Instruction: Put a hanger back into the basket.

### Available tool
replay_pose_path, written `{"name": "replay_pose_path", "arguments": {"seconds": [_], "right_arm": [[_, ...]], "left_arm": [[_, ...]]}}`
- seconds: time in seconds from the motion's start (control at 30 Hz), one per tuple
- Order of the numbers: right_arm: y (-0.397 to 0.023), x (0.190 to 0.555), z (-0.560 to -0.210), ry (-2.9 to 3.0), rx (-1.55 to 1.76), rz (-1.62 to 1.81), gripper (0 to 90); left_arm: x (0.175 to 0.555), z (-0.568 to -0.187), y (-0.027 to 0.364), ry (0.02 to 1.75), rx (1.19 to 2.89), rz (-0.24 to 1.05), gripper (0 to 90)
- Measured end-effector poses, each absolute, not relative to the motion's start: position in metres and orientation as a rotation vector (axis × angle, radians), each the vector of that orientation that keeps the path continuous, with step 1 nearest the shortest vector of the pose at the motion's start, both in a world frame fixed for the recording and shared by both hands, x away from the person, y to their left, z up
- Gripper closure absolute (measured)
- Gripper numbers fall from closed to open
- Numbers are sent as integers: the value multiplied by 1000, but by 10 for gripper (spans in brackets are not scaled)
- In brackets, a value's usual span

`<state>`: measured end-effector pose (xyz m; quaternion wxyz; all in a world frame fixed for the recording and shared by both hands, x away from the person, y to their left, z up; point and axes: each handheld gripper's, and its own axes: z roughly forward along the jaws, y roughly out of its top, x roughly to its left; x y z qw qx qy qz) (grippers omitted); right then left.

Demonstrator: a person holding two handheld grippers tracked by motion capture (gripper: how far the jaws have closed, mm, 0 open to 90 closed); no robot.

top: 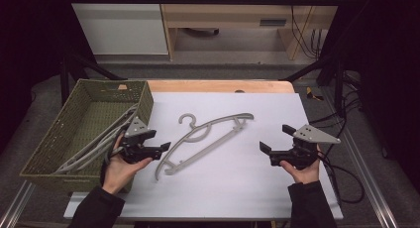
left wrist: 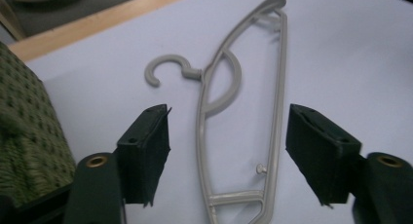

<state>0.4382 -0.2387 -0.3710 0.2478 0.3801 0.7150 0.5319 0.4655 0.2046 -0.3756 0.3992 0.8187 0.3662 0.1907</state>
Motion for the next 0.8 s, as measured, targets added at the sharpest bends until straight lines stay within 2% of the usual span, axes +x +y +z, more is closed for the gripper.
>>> {"name": "replay_pose_path", "arguments": {"seconds": [0.43, 0.8], "right_arm": [[-237, 439, -372, 1962, 1029, 1445, 9], [-236, 439, -373, 1968, 1026, 1441, 9]], "left_arm": [[489, -438, 178, 1132, 2252, 457, 515], [497, -457, 181, 1255, 2277, 428, 705]]}}
